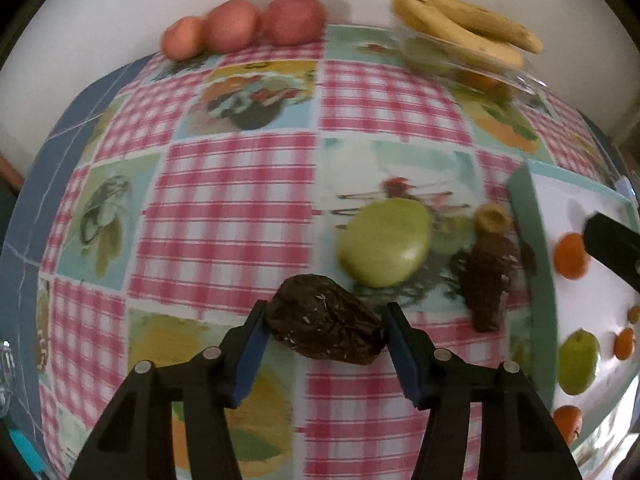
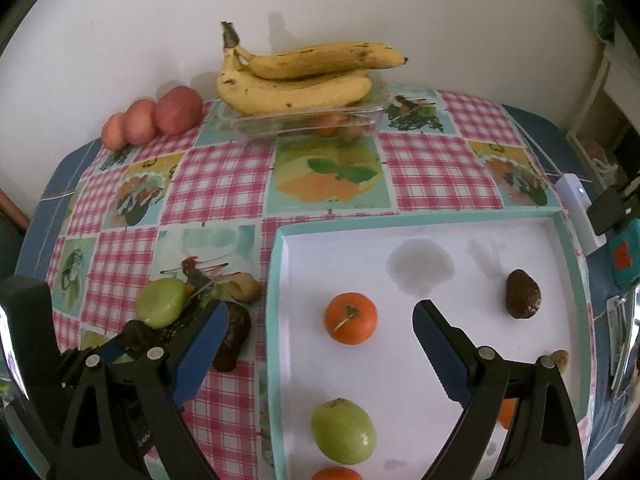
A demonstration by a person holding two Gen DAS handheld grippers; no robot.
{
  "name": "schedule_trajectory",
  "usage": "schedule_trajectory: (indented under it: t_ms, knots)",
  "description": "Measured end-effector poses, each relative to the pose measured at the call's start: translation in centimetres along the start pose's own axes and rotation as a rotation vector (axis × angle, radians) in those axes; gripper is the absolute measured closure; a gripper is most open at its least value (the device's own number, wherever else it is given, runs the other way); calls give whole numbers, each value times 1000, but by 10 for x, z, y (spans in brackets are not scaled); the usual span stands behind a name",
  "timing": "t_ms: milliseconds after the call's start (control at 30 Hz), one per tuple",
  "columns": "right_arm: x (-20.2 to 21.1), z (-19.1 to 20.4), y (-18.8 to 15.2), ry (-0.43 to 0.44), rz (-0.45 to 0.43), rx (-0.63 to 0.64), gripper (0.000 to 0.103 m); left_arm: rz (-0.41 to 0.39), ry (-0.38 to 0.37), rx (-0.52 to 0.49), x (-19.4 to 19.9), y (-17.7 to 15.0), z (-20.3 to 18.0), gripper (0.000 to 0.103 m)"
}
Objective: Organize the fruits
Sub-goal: 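Grasp a dark wrinkled fruit with the left tool while the right tool grasps a dark brown pear-shaped fruit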
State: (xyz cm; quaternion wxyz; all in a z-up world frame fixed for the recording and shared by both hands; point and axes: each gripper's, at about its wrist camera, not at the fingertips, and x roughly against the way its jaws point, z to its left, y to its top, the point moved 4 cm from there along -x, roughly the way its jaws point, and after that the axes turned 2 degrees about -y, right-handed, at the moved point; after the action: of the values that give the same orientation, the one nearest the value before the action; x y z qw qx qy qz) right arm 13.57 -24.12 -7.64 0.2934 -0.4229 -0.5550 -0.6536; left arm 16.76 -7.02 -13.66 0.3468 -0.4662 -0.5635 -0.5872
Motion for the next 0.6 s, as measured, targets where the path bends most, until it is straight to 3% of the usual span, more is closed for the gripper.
schedule_trajectory:
  t_ms: [233,333,600]
  knots:
    - [-1,17,0,40,-2,23,12,-7,34,149,0,4,50,43]
    - [-4,28,-2,36,10,64,33,-6,16,208,3,4,65,43]
    - [-4,55,-6,103,2,119,44,-16,2,297,4,-1,95,44]
